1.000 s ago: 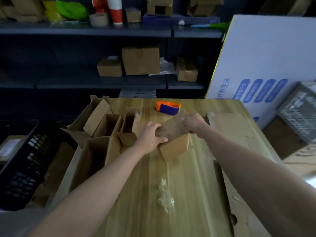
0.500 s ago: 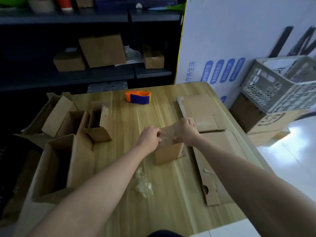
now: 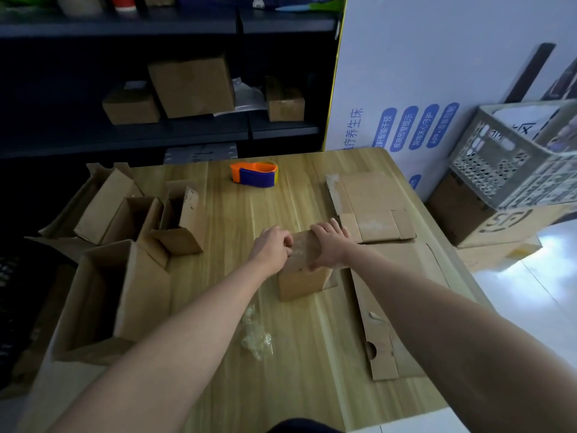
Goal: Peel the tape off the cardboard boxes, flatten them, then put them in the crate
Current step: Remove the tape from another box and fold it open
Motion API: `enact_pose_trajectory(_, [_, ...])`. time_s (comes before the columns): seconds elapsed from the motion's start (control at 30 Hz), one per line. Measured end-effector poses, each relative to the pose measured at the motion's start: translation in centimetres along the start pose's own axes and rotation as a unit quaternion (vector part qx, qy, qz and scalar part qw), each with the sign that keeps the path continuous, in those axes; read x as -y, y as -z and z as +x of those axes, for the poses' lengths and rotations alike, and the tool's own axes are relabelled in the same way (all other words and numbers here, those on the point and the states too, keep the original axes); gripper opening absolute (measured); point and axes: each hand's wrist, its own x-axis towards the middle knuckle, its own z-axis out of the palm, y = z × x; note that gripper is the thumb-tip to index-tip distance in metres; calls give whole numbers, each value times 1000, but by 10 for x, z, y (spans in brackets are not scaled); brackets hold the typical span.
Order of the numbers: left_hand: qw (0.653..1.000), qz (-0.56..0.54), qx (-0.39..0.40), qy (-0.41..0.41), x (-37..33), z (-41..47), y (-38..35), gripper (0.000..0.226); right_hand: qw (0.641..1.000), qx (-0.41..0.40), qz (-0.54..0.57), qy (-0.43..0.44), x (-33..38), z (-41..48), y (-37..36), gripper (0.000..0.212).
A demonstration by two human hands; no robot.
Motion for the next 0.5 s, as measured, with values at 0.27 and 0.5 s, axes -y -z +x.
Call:
enact_pose_trajectory(0.27, [998,-39,-7,-41,6,2,-9,23,999,5,-42,20,4,12,9,114])
enact_pose_trajectory(0.5, [997,-63,-34,-13,0,9,-11,13,997,27,-70,2,10,11,12,111])
